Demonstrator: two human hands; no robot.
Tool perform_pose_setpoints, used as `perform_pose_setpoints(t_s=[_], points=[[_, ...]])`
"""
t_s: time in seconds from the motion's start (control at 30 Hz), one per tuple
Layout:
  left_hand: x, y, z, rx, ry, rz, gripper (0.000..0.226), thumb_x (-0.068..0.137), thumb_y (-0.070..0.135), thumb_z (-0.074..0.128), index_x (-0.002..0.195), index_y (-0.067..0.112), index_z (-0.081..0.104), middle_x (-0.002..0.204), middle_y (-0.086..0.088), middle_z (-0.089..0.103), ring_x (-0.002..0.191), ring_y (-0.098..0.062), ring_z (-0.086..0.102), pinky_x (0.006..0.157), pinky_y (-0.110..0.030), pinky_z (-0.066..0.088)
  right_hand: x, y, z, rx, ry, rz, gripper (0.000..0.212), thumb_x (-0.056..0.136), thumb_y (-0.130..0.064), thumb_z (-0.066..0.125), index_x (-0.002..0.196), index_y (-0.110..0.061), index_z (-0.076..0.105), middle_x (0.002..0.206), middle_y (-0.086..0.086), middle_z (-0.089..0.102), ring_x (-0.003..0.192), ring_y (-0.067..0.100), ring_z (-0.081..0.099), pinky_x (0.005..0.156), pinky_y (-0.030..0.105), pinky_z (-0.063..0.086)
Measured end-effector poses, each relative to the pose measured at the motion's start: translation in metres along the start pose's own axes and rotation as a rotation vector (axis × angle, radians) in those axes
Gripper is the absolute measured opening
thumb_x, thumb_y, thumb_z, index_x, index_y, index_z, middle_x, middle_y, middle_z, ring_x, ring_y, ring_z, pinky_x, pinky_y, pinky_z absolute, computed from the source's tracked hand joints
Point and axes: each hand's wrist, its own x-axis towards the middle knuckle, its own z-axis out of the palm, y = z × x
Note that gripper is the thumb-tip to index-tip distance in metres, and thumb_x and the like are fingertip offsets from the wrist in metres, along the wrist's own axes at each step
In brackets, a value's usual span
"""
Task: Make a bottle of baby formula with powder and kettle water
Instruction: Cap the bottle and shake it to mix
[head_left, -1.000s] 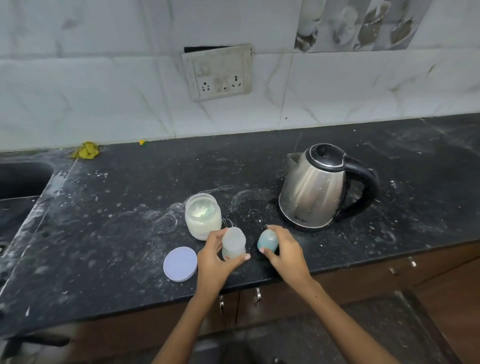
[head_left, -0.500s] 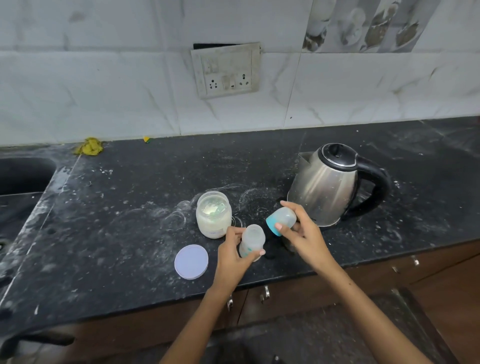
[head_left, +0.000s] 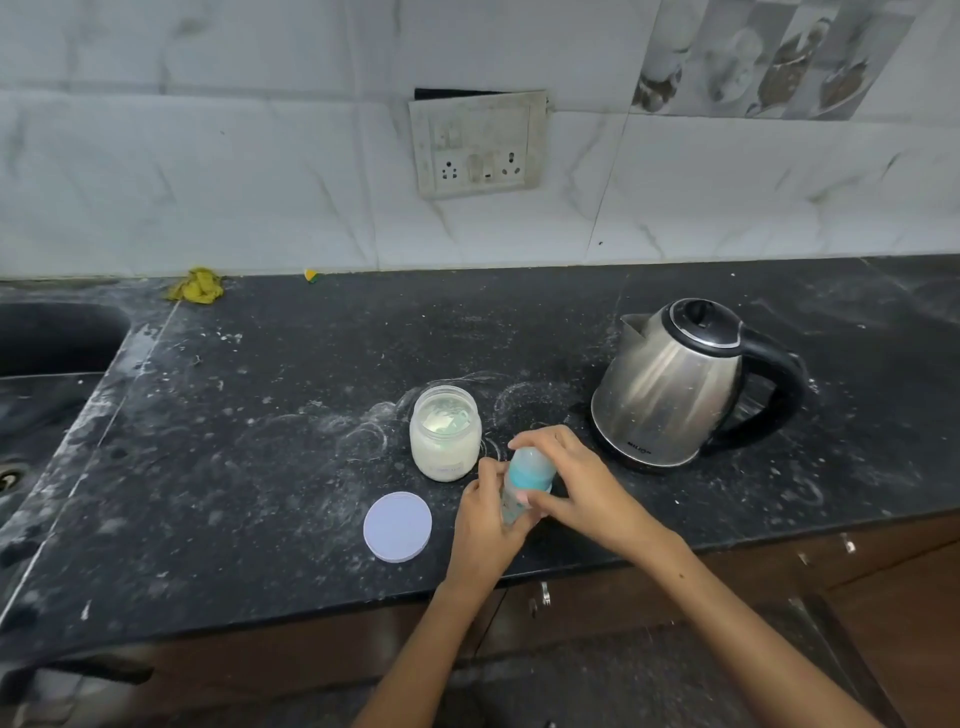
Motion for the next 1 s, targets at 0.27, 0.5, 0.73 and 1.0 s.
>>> perform_pose_setpoints(t_s=[0.27,0.5,0.73,1.0], points=[[0.002,-0.003,0.001,0.009,0.001,-0.047,0.051,0.069,0.047,0.068,0.098,0.017,0.040,0.092,0.003,0.065,0.083,-0.013,0.064,0.069,-0.037,0.054,0.008,-0.008,0.000,-0.023,-0.047,-0.006,0.056,0.062,0.005,0.074,0.095,-0.037,0.058,0.109,-0.012,0.053,0.101,0.013,0.057,0.086,0.028,0.049],[0.003,-0.006,0.002,0.011,-0.001,-0.056,0.052,0.066,0.041,0.075,0.099,0.019,0.041,0.092,0.007,0.064,0.082,-0.010,0.064,0.064,-0.024,0.050,0.024,-0.039,0.001,-0.566,-0.032,0.257,0.049,0.075,-0.047,0.071,0.111,-0.019,0.053,0.107,0.004,0.056,0.090,0.028,0.063,0.067,0.030,0.040],[0.002,-0.010,0.001,-0.034,0.013,-0.084,0.053,0.066,0.048,0.073,0.100,0.021,0.044,0.093,0.004,0.069,0.084,-0.008,0.066,0.069,-0.039,0.055,0.018,-0.030,-0.013,-0.138,-0.258,0.229,0.075,0.066,-0.027,0.081,0.131,-0.026,0.043,0.124,-0.001,0.051,0.111,0.021,0.055,0.092,0.037,0.048],[0.000,-0.012,0.003,-0.027,0.025,-0.098,0.053,0.062,0.048,0.077,0.097,0.028,0.043,0.092,0.007,0.069,0.089,-0.009,0.066,0.075,-0.039,0.055,0.020,-0.029,-0.003,-0.431,0.016,0.203,0.048,0.065,-0.036,0.077,0.106,-0.019,0.058,0.097,0.004,0.058,0.086,0.026,0.061,0.067,0.030,0.044]])
